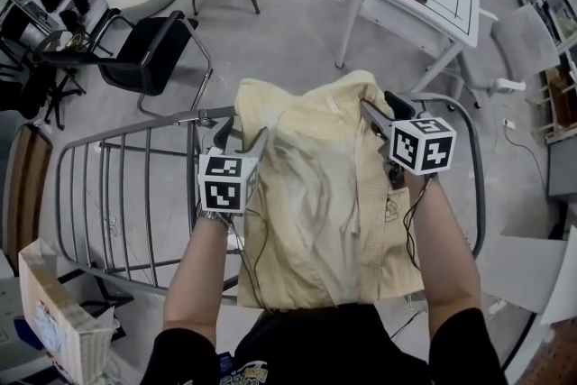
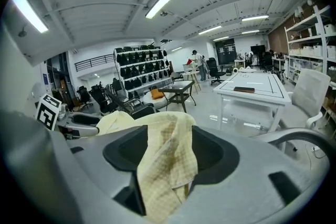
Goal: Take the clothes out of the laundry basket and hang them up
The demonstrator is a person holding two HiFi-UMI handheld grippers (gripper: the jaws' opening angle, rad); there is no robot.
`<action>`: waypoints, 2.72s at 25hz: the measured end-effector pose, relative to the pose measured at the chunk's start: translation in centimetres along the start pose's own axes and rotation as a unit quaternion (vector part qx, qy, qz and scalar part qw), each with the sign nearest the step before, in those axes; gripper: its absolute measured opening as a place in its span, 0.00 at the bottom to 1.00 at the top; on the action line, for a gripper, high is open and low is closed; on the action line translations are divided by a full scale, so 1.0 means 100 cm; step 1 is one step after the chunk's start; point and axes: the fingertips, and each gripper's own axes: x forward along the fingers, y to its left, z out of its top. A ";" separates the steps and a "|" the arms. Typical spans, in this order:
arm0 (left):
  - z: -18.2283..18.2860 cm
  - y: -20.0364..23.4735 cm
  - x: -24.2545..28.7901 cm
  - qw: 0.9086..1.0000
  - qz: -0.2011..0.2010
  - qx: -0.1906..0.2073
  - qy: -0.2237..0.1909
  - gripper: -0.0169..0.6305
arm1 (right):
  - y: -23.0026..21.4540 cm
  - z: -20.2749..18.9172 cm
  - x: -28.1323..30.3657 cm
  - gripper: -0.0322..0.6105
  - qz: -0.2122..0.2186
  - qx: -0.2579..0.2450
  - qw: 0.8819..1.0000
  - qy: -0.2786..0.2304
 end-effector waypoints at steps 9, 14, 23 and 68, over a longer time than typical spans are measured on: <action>0.028 -0.021 -0.048 0.999 0.028 -0.002 -0.045 0.45 | 0.024 0.021 -0.037 0.47 0.047 -0.016 0.998 -0.044; 0.047 -0.051 -0.084 0.996 0.036 -0.001 -0.076 0.44 | 0.042 0.034 -0.077 0.47 0.083 -0.022 0.994 -0.070; 0.061 -0.119 -0.156 0.990 0.062 -0.002 -0.123 0.44 | 0.078 0.038 -0.172 0.37 0.150 -0.059 0.980 -0.120; -0.078 -0.240 -0.433 0.983 -0.017 -0.008 -0.181 0.05 | 0.259 -0.111 -0.416 0.06 0.157 -0.048 0.971 -0.176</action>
